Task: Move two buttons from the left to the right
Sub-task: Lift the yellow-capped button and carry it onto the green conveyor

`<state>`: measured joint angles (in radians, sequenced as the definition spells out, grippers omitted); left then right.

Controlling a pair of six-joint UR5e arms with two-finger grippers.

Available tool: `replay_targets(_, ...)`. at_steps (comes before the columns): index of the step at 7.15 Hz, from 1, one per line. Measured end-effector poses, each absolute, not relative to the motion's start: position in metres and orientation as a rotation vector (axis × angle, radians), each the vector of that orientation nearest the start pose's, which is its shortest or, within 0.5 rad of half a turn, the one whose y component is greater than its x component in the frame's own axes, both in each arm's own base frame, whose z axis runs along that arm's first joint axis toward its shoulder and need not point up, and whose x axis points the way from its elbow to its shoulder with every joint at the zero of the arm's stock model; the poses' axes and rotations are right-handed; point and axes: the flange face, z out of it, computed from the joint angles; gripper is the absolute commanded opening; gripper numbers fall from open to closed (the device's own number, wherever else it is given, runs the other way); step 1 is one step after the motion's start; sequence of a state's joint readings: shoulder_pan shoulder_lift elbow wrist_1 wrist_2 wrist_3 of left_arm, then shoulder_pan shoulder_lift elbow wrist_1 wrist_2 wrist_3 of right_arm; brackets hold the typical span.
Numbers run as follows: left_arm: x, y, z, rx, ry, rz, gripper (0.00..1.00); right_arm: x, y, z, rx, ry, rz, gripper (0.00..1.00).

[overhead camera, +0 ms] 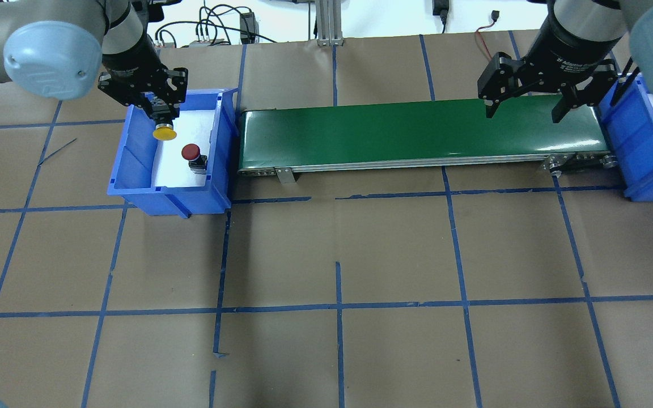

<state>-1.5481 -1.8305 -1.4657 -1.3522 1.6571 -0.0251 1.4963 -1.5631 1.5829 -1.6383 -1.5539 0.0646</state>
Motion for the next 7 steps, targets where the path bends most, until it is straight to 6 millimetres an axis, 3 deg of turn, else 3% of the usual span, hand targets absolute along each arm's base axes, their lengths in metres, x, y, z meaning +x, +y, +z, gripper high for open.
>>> replay_targets(3, -0.189, -0.593, 0.427, -0.082, 3.057, -0.125, 0.00, 0.096, -0.508, 0.484, 0.216, 3.123, -0.070, 1.00)
replay_targets(5, -0.231, -0.600, 0.396, -0.061, 3.078, -0.127, 0.00, 0.096, -0.508, 0.484, 0.190, 3.130, -0.068, 1.00)
replay_targets(7, -0.247, -0.621, 0.354, -0.049, 3.111, -0.139, 0.00, 0.095, -0.511, 0.485, 0.186, 3.124, -0.088, 1.00)
